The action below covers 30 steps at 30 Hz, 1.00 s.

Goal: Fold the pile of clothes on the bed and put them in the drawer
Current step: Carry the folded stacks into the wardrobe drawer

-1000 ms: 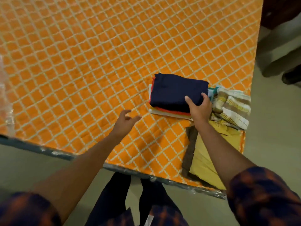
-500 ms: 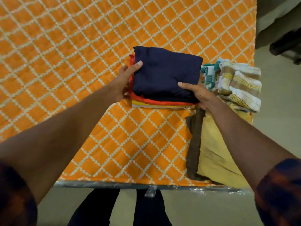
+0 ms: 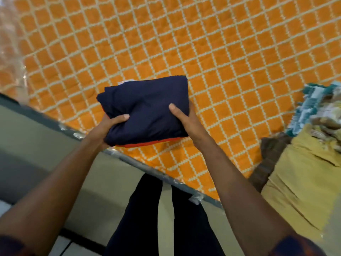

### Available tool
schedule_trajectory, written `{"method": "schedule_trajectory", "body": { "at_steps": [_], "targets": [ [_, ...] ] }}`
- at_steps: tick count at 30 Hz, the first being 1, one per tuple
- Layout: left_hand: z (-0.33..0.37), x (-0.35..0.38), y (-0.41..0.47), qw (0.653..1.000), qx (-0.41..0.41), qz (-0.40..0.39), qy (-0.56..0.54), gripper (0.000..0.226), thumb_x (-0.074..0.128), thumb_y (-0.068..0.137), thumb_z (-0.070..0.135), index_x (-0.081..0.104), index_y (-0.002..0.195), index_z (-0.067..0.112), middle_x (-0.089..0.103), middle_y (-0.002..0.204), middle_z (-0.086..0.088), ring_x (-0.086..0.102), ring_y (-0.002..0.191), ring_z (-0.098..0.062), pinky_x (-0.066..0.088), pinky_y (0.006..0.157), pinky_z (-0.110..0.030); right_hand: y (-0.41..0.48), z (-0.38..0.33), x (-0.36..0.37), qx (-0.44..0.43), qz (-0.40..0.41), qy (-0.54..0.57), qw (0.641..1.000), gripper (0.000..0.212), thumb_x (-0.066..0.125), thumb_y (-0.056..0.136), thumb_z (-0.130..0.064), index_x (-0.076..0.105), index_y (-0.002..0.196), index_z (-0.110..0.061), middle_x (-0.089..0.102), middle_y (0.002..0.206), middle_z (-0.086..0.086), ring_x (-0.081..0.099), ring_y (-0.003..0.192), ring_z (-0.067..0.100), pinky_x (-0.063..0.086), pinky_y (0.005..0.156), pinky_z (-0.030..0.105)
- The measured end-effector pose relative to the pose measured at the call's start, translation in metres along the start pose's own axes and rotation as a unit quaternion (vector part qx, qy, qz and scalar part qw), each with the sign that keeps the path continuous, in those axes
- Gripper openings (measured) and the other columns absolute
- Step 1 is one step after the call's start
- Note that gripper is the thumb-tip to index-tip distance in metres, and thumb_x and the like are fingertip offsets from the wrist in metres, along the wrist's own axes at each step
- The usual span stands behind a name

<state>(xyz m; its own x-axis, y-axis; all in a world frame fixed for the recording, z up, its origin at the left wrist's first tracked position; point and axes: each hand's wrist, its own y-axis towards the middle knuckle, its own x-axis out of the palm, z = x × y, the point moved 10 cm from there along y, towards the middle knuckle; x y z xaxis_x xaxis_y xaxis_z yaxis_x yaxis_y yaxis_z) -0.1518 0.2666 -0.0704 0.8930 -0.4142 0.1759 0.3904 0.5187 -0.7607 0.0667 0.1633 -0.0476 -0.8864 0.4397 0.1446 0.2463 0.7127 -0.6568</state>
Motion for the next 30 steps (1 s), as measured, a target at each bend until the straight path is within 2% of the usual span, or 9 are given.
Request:
{"method": "schedule_trajectory", "body": {
  "at_steps": [4,7,9,13,18,22,24,26,30],
  "targets": [
    [-0.003,0.003,-0.006,0.998,0.037,-0.010,0.047,0.118,0.095,0.052,0.049,0.036,0.150,0.019,0.062,0.131,0.009,0.065,0.114,-0.007,0.057,0.085,-0.027,0.004,0.016,-0.015,0.046,0.051,-0.022,0.997,0.102,0.091,0.066,-0.052,0.037,0.150,-0.031,0.053,0.142,-0.010,0.061,0.121,0.013,0.057,0.094,0.033],
    [-0.001,0.008,-0.004,0.998,0.051,-0.018,0.027,0.091,0.086,0.067,0.035,0.038,0.145,0.029,0.061,0.126,0.014,0.066,0.107,-0.001,0.056,0.097,-0.035,0.010,0.010,-0.012,0.069,-0.005,-0.077,0.995,0.082,0.088,0.075,-0.037,0.039,0.140,-0.034,0.057,0.130,-0.015,0.063,0.112,0.007,0.058,0.082,0.024],
    [0.002,0.013,-0.003,0.998,0.043,-0.035,0.000,0.078,0.087,0.066,0.036,0.043,0.130,0.039,0.061,0.122,0.016,0.067,0.105,-0.002,0.055,0.098,-0.036,0.014,0.008,-0.011,0.097,-0.037,-0.098,0.990,0.087,0.087,0.069,-0.042,0.040,0.141,-0.037,0.060,0.131,-0.016,0.064,0.112,0.008,0.056,0.082,0.026],
    [0.005,0.010,0.001,0.997,0.023,-0.043,-0.061,0.085,0.096,0.049,0.044,0.049,0.120,0.042,0.066,0.117,0.015,0.071,0.101,-0.008,0.060,0.088,-0.034,0.026,0.010,0.000,0.129,-0.064,-0.103,0.984,0.081,0.090,0.068,-0.042,0.049,0.137,-0.034,0.065,0.128,-0.011,0.068,0.111,0.014,0.056,0.089,0.032],
    [0.008,-0.018,-0.009,0.992,0.043,-0.024,-0.112,0.037,0.066,0.091,0.011,0.054,0.116,0.035,0.073,0.102,0.014,0.073,0.091,-0.009,0.059,0.071,-0.025,0.026,0.016,0.035,0.091,-0.041,-0.064,0.993,0.071,0.085,0.069,-0.031,0.058,0.133,-0.025,0.070,0.128,-0.003,0.071,0.110,0.020,0.058,0.087,0.035],
    [0.016,-0.096,-0.060,0.982,0.078,0.022,-0.172,0.067,0.077,0.079,0.016,0.048,0.140,0.017,0.072,0.114,0.008,0.070,0.106,-0.012,0.056,0.080,-0.024,0.007,-0.004,0.126,0.056,-0.084,-0.059,0.993,0.052,0.079,0.071,-0.022,0.063,0.120,-0.028,0.074,0.117,-0.007,0.071,0.107,0.021,0.056,0.089,0.038],
    [0.028,-0.128,-0.093,0.974,0.086,0.030,-0.206,0.096,0.097,0.052,0.032,0.053,0.136,0.012,0.076,0.103,0.010,0.071,0.099,-0.007,0.055,0.078,-0.020,-0.002,-0.029,0.179,0.031,-0.133,-0.068,0.988,0.048,0.075,0.075,-0.021,0.062,0.121,-0.025,0.074,0.118,-0.005,0.070,0.109,0.022,0.056,0.089,0.038],
    [0.047,-0.175,-0.147,0.958,0.116,0.058,-0.255,0.105,0.101,0.026,0.043,0.067,0.121,0.014,0.077,0.098,0.009,0.072,0.092,-0.004,0.055,0.074,-0.018,-0.019,-0.059,0.252,0.013,-0.186,-0.088,0.979,0.046,0.069,0.077,-0.019,0.061,0.122,-0.022,0.074,0.116,-0.006,0.071,0.108,0.021,0.057,0.087,0.034],
    [0.083,-0.284,-0.267,0.919,0.202,0.173,-0.292,0.129,0.100,0.032,0.049,0.048,0.145,0.014,0.067,0.128,0.004,0.067,0.112,-0.012,0.056,0.082,-0.024,-0.073,-0.116,0.409,-0.021,-0.312,-0.142,0.939,0.044,0.071,0.074,-0.019,0.062,0.117,-0.022,0.076,0.107,-0.010,0.072,0.101,0.013,0.056,0.083,0.026]
  ]
}}
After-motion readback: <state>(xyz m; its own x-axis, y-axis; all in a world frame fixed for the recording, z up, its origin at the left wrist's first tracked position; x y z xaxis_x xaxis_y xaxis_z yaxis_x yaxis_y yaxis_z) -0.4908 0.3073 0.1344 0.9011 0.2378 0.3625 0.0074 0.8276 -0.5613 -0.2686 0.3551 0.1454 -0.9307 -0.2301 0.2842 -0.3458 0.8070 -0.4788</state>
